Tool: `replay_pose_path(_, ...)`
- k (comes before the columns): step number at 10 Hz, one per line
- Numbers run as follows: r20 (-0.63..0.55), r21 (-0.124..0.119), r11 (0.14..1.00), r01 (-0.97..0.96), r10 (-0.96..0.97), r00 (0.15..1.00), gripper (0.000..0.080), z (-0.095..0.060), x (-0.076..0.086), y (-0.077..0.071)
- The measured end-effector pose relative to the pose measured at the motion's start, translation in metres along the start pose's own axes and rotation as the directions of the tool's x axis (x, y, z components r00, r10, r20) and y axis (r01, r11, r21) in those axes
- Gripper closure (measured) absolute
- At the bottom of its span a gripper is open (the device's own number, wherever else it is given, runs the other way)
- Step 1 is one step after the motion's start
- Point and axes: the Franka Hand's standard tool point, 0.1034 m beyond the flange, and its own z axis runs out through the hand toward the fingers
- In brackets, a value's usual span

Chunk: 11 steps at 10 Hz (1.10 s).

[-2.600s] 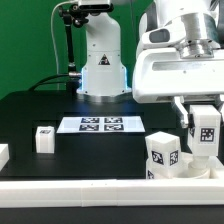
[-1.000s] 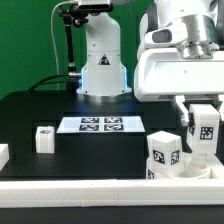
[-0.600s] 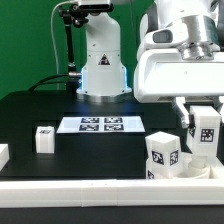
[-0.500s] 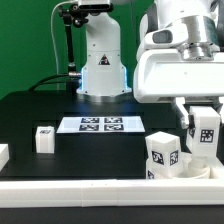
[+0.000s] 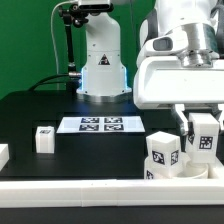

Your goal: Assemble stool

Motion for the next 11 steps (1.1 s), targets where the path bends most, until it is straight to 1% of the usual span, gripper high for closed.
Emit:
replay_pose_path(4, -0.001, -0.004, 1.000, 0.015, -0.015, 1.000, 0.0461, 0.0021, -0.0071, 0.0015)
replay_pose_path(7, 0.019, -0.005, 1.000, 0.005, -0.005, 1.000, 0.0461, 0.0023, -0.0074, 0.0003)
replay_pose_path(8, 0.026, -0.005, 1.000, 0.006, -0.006, 1.000, 0.0381, 0.0029, -0.0088, 0.0003)
replay_pose_path(9, 0.026, -0.005, 1.000, 0.007, -0.007, 1.000, 0.0215, 0.0030, -0.0089, 0.0003)
replay_pose_path(10, 0.026, -0.005, 1.000, 0.008, -0.008, 1.000, 0.0215, 0.0031, -0.0091, 0.0003)
replay_pose_path(11, 0.026, -0.005, 1.000, 0.011, -0.011, 1.000, 0.0163, 0.0031, -0.0090, 0.0007)
